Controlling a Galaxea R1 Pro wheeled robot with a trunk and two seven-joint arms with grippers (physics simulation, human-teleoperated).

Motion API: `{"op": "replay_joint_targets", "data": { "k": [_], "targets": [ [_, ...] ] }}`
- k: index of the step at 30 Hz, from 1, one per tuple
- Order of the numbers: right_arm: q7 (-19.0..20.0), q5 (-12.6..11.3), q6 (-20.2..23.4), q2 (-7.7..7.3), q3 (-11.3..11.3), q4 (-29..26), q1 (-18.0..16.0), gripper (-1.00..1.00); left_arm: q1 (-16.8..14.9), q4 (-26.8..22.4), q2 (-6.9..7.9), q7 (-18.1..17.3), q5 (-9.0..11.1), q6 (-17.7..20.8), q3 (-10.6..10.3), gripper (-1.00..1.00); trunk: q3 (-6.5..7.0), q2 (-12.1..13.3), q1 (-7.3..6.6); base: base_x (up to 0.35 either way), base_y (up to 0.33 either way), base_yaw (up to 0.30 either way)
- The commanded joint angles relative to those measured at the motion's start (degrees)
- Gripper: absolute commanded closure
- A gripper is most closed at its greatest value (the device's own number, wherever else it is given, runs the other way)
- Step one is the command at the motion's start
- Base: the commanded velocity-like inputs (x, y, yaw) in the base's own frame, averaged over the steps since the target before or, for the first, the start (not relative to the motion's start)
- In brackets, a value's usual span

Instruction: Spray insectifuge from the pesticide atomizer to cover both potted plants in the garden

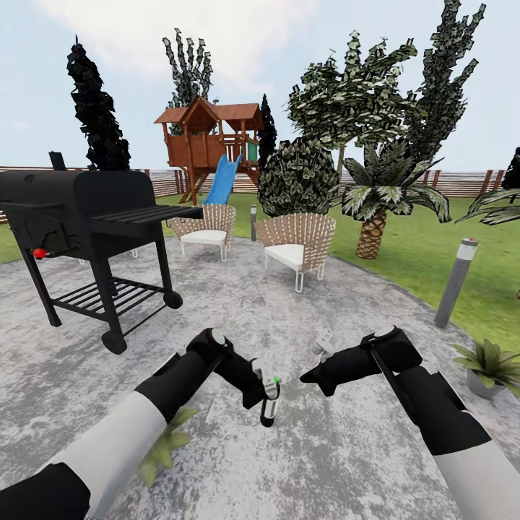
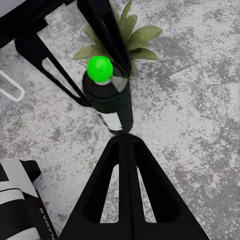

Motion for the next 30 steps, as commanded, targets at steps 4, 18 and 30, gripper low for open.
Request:
{"op": "replay_joint_targets", "data": {
  "k": [4, 18, 30],
  "targets": [
    [0.5, 0.7, 0.3, -0.09, -0.1, -0.1, -0.1, 1.0, 0.0, 0.0, 1.34, 0.0, -0.2, 0.6, 2.3, 1.0, -0.07, 0.0, 0.0, 0.0, 0.0, 0.0],
    [-0.4, 1.0, -0.3, -8.07, -1.3, 9.4, 1.0, -1.0, 0.3, 0.3, 2.22, 0.7, -0.3, 9.4, 28.6, 1.0, -0.07, 0.0, 0.0, 0.0, 0.0, 0.0],
    [-16.0, 2.0, -3.7, -8.5, -30.7, 16.9, 1.0, -1.0, 0.3, 0.1, 7.9, 0.6, -0.3, 18.4, 31.0, 1.0, -0.07, 0.0, 0.0, 0.0, 0.0, 0.0]
  ]
}}
